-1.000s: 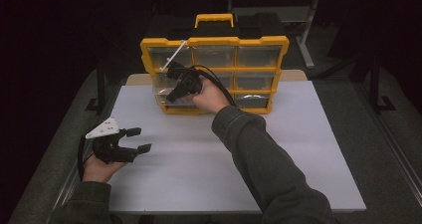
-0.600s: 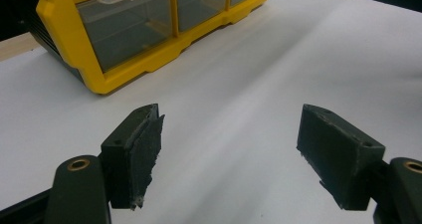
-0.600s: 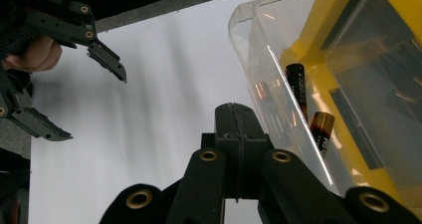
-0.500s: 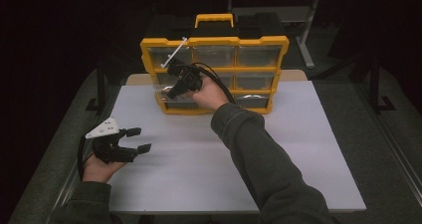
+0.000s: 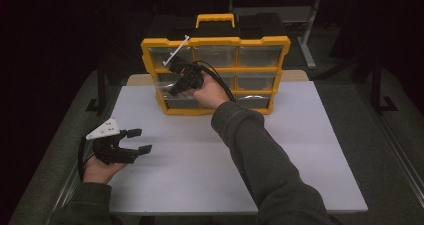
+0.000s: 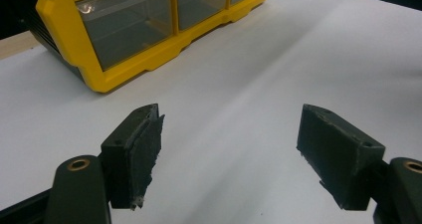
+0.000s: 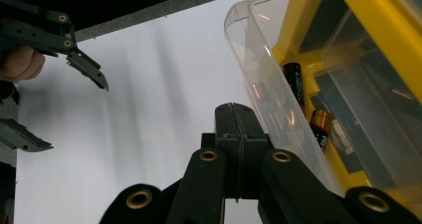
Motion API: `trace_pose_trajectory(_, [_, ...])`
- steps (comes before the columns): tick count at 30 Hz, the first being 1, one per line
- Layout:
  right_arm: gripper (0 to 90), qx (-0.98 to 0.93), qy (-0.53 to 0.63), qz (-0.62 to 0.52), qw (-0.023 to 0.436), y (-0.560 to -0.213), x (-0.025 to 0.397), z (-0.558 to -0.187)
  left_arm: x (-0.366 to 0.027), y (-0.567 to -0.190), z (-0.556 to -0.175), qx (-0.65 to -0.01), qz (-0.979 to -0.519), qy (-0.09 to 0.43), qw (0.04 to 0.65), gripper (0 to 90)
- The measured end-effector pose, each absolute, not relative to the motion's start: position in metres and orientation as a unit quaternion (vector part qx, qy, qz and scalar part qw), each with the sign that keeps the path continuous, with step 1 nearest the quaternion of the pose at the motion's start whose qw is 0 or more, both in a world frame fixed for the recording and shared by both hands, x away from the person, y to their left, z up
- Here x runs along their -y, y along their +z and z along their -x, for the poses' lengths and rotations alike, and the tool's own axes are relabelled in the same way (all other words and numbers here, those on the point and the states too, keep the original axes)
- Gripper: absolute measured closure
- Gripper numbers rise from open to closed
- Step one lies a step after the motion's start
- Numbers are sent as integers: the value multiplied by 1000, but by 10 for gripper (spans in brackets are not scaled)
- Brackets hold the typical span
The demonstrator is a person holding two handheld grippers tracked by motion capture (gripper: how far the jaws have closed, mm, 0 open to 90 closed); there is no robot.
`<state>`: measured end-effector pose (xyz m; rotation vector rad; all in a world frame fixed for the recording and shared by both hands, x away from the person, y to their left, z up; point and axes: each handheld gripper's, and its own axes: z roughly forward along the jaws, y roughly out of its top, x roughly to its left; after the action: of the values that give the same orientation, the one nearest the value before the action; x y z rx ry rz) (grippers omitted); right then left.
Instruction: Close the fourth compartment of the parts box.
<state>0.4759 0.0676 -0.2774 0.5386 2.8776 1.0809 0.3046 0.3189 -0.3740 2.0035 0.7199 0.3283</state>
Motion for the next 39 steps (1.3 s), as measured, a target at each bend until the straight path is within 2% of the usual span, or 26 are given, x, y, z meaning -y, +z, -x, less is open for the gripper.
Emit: trace_pose_trajectory(39, [894,-915,327,-209,110,-271,-47,-485,-319,-374,-304,-295,-817,137,476,253])
